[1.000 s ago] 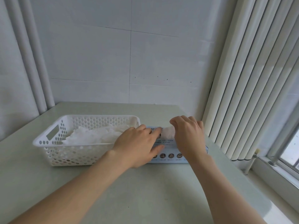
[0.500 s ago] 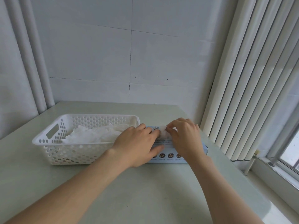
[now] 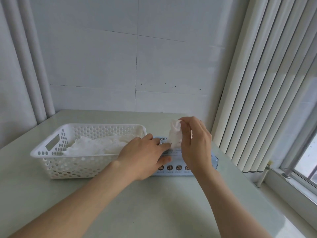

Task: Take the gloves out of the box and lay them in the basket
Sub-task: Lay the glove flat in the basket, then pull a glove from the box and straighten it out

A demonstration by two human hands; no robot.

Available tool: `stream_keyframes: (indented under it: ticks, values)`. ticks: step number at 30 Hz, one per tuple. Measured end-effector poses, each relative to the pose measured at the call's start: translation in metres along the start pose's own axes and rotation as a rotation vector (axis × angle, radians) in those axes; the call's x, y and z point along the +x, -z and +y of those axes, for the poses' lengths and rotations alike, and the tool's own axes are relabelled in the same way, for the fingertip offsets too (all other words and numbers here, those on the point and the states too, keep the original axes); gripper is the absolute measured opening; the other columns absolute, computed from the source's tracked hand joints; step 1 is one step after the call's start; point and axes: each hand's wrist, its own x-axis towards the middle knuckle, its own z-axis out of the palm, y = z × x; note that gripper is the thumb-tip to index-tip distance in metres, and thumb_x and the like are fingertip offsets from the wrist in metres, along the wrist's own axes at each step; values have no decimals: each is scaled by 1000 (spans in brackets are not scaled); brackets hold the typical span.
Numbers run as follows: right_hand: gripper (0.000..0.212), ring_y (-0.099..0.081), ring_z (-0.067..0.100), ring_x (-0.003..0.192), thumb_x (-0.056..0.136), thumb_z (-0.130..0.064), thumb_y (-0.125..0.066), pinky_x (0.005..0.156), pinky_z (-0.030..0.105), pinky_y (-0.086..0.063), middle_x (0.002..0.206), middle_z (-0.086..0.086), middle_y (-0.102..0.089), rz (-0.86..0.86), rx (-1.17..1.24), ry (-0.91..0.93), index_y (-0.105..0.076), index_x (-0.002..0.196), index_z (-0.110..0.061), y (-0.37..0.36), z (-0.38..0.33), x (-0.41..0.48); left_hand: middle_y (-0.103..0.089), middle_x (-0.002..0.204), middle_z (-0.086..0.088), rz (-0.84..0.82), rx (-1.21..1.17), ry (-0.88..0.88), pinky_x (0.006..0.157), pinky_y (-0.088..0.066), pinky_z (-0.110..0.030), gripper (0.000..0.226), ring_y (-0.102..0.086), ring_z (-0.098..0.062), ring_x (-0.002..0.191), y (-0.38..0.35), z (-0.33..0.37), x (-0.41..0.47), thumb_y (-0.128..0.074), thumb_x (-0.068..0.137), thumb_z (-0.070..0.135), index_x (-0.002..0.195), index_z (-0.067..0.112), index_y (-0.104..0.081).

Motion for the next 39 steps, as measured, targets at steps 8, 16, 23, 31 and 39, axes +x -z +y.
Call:
stream_keyframes:
  ticks: [8, 16, 23, 31, 39]
  values:
    - [20, -50, 4, 73, 103, -2, -44, 65, 15, -37, 87, -11, -58, 164, 165, -120, -62, 109, -9, 7, -31, 8, -53, 77, 2, 62, -188, 70, 71, -30, -34, 45, -52, -18, 83, 10, -2, -1, -32, 105, 61, 86, 24, -50]
    - [20, -47, 6, 61, 114, -20, -44, 57, 23, -41, 74, -8, -56, 118, 362, -471, -61, 106, -12, 11, -33, 14, -68, 116, 16, 402, -720, 135, 93, -48, -29, 45, -59, -7, 110, 22, -7, 4, -50, 101, 64, 126, 30, -65]
    - [24, -62, 25, 79, 103, -18, -49, 73, 36, -50, 84, 8, -67, -179, 798, -976, -69, 100, -4, 16, -42, 17, -70, 73, 16, 550, -1304, 227, 67, -46, -16, 20, -58, 3, 64, 38, -11, 5, -63, 105, 32, 104, 22, -80]
    - [72, -62, 26, 55, 97, -71, -35, 57, 30, -47, 68, 12, -68, -407, 893, -990, -71, 92, -9, 22, -47, 21, -76, 95, -17, 401, -1378, 300, 78, -58, -44, 21, -74, -31, 85, 55, -25, 1, -66, 103, 33, 93, 19, -80]
    - [15, -76, 23, 80, 96, -11, -67, 70, 37, -59, 92, 6, -81, -521, 587, -655, -78, 104, -17, 16, -54, 12, -80, 88, -1, 285, -1205, 261, 78, -62, -39, 18, -77, -20, 86, 70, -40, -7, -70, 100, 30, 92, 19, -82]
